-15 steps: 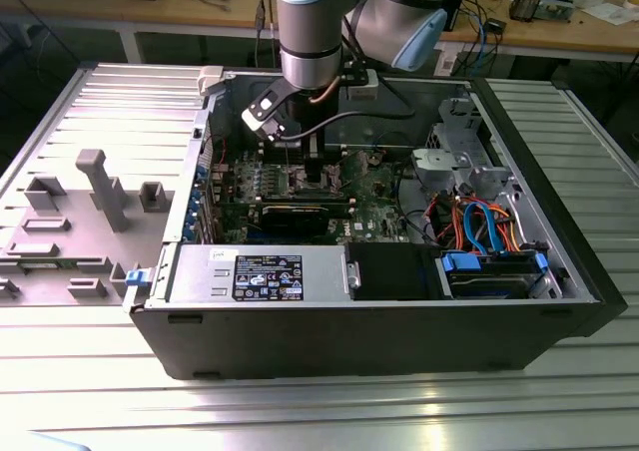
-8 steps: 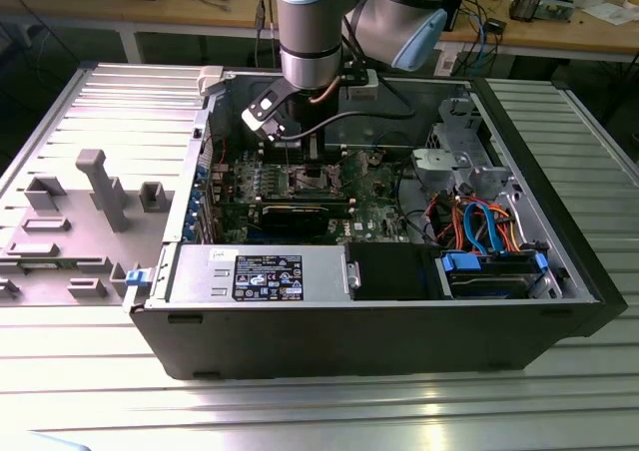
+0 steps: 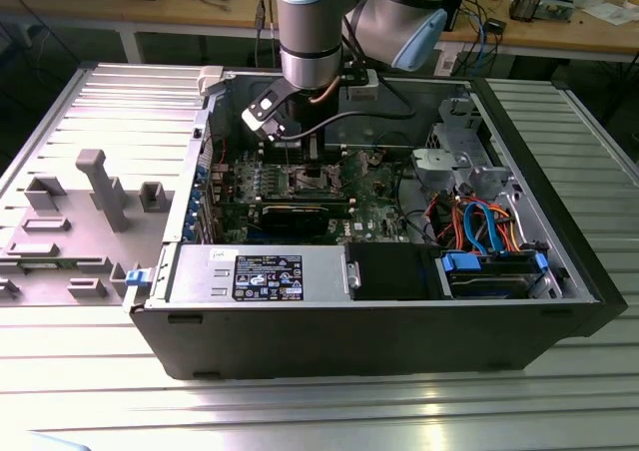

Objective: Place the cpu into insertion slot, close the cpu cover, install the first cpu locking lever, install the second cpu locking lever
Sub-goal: 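Close the cpu cover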

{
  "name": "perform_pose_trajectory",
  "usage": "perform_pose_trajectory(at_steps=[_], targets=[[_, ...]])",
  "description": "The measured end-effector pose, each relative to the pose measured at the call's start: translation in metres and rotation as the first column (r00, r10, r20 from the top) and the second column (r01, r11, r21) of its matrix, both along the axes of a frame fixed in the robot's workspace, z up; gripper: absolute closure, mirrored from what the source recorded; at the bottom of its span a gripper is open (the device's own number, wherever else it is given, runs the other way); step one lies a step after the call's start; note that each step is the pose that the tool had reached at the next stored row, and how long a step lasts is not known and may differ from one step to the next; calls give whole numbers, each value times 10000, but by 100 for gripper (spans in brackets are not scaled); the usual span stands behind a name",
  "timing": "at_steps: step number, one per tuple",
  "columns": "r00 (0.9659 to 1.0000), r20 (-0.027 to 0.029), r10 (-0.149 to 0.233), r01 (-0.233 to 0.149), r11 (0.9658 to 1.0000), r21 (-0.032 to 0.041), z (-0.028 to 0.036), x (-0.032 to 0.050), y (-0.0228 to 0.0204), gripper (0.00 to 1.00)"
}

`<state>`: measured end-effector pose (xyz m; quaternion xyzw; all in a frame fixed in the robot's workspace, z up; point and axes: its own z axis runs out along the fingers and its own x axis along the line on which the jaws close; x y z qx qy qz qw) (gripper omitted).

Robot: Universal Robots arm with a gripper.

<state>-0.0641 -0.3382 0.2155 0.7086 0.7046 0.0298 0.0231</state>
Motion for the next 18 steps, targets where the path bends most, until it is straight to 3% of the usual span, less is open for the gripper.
perform_pose_trajectory(at_steps=[9, 13, 14, 15, 18], targets=[[10000, -8, 0, 0, 10000, -2, 8, 1, 0, 89], [9999, -173, 0, 0, 10000, 0, 53, 5, 0, 89], [9996, -273, 0, 0, 10000, 1, 113, 5, 0, 89], [9994, -337, 0, 0, 10000, 0, 152, 5, 0, 89], [9991, -417, 0, 0, 10000, 1, 257, 5, 0, 89]])
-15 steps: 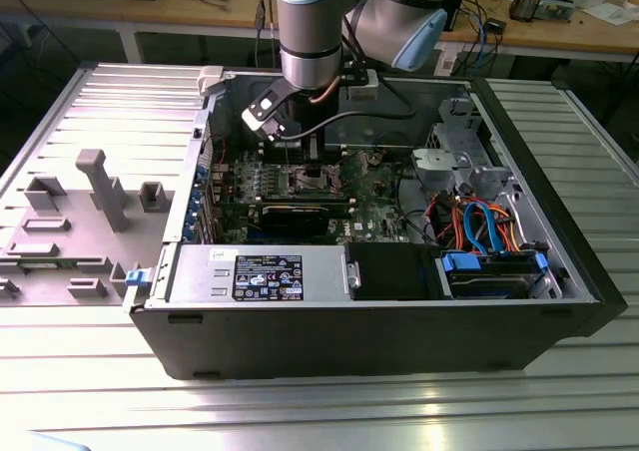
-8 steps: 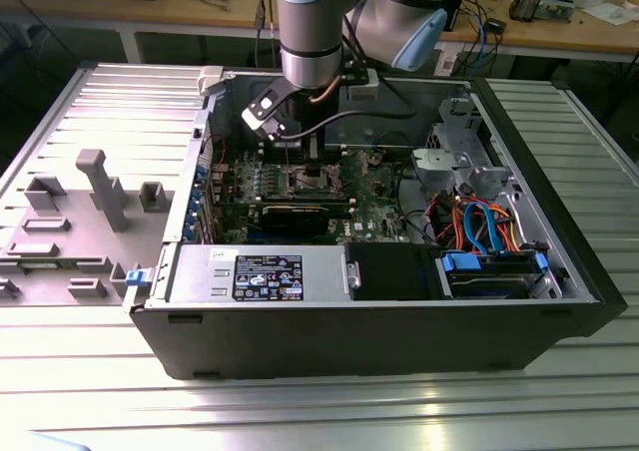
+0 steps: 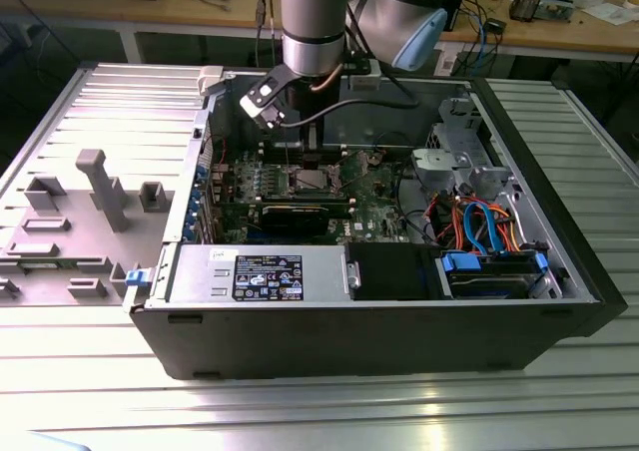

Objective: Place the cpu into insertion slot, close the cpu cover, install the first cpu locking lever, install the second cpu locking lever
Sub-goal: 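Close the cpu cover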

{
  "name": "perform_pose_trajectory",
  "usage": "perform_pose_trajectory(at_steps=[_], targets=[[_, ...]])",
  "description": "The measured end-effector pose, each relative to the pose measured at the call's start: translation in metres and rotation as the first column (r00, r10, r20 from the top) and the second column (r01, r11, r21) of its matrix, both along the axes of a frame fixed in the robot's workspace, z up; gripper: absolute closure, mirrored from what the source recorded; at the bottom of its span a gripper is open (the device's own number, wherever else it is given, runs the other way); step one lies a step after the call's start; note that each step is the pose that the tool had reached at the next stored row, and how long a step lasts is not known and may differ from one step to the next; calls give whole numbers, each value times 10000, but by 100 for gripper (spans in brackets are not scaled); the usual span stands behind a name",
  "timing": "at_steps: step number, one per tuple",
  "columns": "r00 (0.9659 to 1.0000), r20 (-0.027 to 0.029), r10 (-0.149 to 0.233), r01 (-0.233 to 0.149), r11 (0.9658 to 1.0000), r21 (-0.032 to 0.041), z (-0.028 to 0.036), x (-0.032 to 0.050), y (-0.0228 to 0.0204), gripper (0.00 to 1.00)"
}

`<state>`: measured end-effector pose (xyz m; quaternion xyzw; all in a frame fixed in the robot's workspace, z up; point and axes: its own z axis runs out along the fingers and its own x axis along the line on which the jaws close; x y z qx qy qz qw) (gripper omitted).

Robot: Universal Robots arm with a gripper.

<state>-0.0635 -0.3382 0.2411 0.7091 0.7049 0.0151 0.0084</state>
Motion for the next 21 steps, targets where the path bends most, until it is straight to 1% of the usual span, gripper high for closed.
perform_pose_trajectory(at_steps=[2, 3, 4, 5, 6, 13, 21], targets=[[10000, -35, 0, 0, 10000, -1, 134, 0, 0, 89], [10000, -41, 0, 0, 10000, 0, 183, 0, 0, 89], [10000, -47, 0, 0, 10000, 0, 248, 0, 0, 89], [10000, -54, 0, 0, 10000, -2, 281, 0, 0, 89], [10000, -57, 0, 0, 10000, -1, 298, 0, 0, 89], [10000, -58, 0, 0, 10000, 0, 304, 2, 0, 89], [10000, -58, 2, -2, 10000, 0, 304, 41, 0, 89]])
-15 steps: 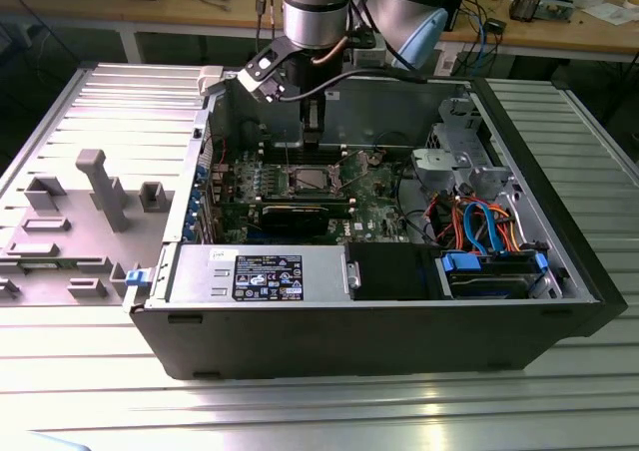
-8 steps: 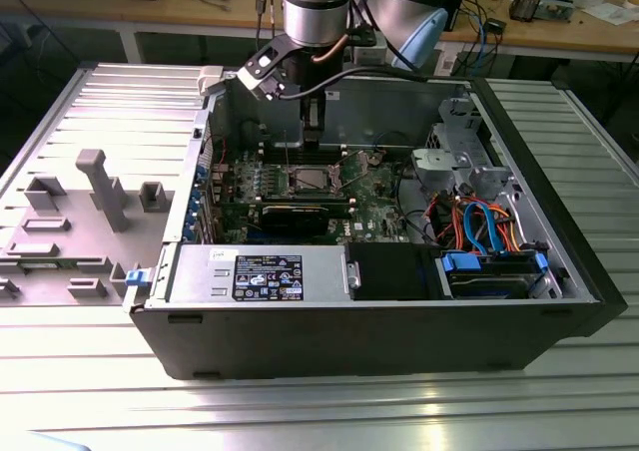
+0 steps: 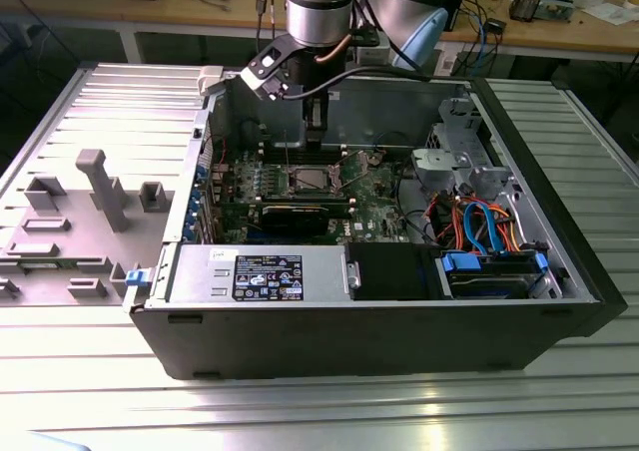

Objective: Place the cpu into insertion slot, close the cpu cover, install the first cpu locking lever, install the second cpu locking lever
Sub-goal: 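Close the cpu cover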

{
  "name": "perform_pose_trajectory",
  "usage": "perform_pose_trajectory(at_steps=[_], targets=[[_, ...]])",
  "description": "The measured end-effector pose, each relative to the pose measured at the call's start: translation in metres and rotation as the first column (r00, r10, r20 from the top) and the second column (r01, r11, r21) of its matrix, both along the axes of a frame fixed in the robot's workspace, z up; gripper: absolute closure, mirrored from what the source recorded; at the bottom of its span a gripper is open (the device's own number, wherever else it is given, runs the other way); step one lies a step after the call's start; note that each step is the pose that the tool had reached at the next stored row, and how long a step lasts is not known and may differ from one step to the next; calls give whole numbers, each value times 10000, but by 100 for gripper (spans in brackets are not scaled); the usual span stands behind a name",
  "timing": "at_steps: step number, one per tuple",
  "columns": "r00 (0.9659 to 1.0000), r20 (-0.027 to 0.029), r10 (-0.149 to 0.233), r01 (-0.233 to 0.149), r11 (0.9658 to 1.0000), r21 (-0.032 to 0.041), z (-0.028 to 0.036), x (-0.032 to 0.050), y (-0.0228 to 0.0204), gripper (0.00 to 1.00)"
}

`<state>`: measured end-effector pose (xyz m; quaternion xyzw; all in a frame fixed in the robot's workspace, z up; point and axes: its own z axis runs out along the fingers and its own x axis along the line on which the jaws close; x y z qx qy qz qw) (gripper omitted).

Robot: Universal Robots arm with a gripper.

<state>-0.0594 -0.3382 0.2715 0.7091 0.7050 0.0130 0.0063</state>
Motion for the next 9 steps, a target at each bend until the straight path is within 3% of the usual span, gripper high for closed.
perform_pose_trajectory(at_steps=[9], targets=[[10000, -1, -1, 1, 10000, 0, 0, 76, 0, 89]])
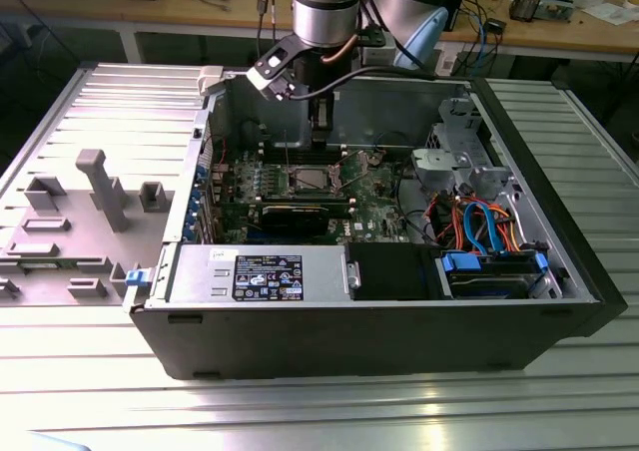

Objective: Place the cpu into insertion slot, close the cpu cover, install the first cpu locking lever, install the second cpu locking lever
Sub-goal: 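Close the cpu cover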

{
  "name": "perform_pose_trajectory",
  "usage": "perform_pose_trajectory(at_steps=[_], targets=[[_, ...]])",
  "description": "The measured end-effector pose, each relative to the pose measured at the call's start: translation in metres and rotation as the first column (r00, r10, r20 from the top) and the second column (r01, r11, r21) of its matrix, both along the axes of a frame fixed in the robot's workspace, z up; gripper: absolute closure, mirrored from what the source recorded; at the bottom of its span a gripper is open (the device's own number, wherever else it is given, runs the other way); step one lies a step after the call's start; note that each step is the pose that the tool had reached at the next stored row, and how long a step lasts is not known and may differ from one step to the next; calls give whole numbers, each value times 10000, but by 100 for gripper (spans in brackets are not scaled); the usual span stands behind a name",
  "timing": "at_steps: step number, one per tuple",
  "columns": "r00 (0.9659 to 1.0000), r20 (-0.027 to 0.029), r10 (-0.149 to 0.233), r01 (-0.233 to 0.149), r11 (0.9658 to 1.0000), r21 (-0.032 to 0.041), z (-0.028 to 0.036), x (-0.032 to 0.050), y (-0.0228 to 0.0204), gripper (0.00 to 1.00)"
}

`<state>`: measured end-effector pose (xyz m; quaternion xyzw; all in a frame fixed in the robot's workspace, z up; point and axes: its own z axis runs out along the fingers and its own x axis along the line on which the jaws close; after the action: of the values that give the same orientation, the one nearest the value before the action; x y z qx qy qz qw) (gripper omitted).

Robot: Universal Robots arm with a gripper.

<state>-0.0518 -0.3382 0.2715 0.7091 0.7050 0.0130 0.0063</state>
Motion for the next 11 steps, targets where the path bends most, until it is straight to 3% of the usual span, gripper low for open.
perform_pose_trajectory(at_steps=[11], targets=[[10000, 0, 1, -1, 10000, 0, 0, 31, 0, 89]])
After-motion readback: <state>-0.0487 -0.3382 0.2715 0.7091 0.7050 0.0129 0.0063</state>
